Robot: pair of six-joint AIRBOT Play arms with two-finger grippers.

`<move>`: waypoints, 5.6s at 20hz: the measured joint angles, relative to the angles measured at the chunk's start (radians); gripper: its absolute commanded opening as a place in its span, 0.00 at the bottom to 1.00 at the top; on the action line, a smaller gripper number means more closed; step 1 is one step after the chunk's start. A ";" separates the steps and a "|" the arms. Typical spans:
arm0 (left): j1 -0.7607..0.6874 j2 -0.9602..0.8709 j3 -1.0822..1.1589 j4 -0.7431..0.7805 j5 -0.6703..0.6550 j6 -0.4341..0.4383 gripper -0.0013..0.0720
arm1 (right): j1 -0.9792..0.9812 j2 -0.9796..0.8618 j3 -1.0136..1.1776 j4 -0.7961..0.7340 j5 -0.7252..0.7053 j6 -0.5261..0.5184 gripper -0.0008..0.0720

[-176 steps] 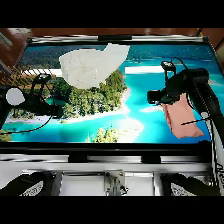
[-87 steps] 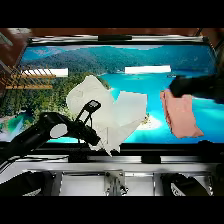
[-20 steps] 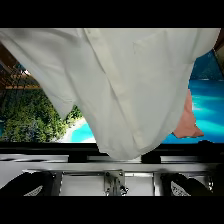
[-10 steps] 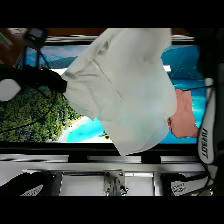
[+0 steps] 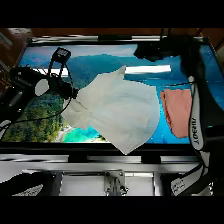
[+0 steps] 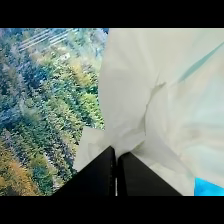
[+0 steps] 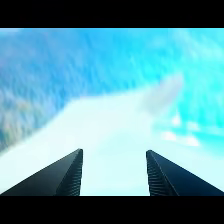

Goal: Fold the shirts.

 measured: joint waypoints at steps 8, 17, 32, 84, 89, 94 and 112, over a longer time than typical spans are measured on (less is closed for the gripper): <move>0.015 0.003 0.027 -0.003 -0.113 0.018 0.06 | -0.163 0.439 -0.513 -0.117 -0.499 0.063 0.93; 0.016 0.003 0.029 -0.004 -0.166 0.021 0.06 | -0.134 0.910 -1.459 0.060 -0.264 0.224 0.93; 0.016 0.003 0.029 -0.005 -0.169 0.021 0.06 | 0.288 0.819 -1.629 0.183 0.153 0.415 0.93; 0.117 0.503 0.049 0.036 -0.020 -0.011 0.06 | 0.331 0.799 -0.531 -0.880 -0.151 0.417 0.08; 0.225 0.299 -0.098 0.042 0.166 -0.071 0.06 | 0.330 0.545 -0.569 -0.945 0.085 0.520 0.08; 0.278 0.092 -0.123 0.019 0.319 -0.094 0.06 | 0.303 0.353 -0.577 -0.984 0.341 0.686 0.08; 0.634 -0.134 0.057 -0.298 -0.130 0.174 0.65 | 0.015 0.316 -0.547 -0.494 -0.013 0.354 0.76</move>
